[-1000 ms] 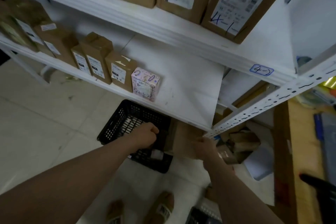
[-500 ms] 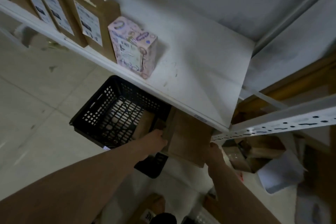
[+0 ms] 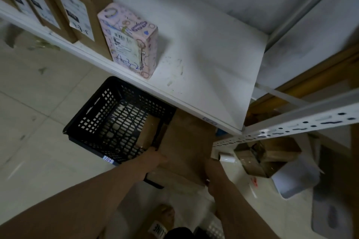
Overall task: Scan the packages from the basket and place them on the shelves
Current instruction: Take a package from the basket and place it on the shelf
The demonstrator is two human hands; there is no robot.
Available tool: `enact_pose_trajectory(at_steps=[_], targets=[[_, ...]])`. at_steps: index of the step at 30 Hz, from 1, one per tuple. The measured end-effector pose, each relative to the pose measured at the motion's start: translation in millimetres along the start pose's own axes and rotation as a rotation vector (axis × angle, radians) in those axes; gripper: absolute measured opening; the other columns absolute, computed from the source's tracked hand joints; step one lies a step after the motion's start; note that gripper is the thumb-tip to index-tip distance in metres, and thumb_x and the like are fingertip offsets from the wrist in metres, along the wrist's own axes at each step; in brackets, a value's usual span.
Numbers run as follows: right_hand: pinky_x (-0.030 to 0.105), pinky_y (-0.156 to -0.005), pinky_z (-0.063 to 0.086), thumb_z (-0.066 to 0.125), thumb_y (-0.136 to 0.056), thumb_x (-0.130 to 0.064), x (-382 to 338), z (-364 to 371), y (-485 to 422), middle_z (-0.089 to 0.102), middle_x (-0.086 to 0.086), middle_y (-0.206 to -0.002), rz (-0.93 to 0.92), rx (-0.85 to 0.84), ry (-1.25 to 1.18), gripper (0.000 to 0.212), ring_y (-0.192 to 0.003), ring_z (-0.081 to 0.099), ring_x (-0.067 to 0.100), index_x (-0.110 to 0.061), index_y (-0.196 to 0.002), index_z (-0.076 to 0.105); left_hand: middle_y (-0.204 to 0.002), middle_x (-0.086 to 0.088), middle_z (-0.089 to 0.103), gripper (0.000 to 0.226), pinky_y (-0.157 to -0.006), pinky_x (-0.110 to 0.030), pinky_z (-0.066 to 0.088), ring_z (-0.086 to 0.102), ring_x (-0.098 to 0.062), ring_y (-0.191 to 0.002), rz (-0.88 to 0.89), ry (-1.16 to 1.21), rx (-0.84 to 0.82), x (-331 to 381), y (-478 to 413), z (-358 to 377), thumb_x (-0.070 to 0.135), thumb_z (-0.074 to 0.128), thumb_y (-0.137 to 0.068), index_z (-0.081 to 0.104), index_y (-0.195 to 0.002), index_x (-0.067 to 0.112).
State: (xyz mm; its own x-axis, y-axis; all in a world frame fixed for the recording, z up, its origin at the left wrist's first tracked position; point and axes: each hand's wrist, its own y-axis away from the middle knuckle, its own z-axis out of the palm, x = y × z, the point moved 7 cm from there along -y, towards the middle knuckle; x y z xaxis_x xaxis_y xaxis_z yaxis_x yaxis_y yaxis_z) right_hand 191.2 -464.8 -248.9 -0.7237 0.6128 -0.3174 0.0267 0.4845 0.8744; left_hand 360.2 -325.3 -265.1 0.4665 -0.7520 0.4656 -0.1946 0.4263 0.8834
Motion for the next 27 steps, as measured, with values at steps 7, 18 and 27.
enact_pose_trajectory(at_steps=[7,18,27], targets=[[0.032,-0.061,0.049,0.059,-0.099,-0.034,-24.2,7.8,126.3,0.059,0.007,-0.111,-0.030,-0.135,0.005,0.044,-0.089,0.060,0.024,-0.014,-0.136,0.046,-0.135,-0.026,0.057,0.075,-0.100,-0.043,0.051,0.060,-0.037,-0.116,0.031,0.126,0.099,34.4,124.4,-39.8,0.033,0.079,-0.084,0.049,-0.141,-0.006],[0.055,-0.098,0.051,0.069,-0.089,-0.046,-28.8,-35.7,320.1,0.057,0.011,-0.118,-0.078,-0.129,-0.080,0.053,-0.110,0.058,0.035,-0.020,-0.128,0.046,-0.096,-0.012,0.075,0.043,-0.072,-0.038,0.060,0.070,-0.029,-0.086,0.140,0.198,0.002,78.6,337.7,-70.3,0.047,0.063,-0.095,0.071,-0.111,0.007],[0.051,-0.092,0.052,0.069,-0.086,-0.013,-17.1,-79.9,406.6,0.063,0.012,-0.123,-0.250,-0.220,-0.170,0.042,-0.108,0.060,0.036,-0.024,-0.125,0.058,-0.099,-0.009,0.078,0.066,-0.099,-0.052,0.050,0.065,-0.034,-0.107,0.195,0.253,-0.149,71.2,440.5,-60.6,0.033,0.091,-0.065,0.066,-0.123,0.013]])
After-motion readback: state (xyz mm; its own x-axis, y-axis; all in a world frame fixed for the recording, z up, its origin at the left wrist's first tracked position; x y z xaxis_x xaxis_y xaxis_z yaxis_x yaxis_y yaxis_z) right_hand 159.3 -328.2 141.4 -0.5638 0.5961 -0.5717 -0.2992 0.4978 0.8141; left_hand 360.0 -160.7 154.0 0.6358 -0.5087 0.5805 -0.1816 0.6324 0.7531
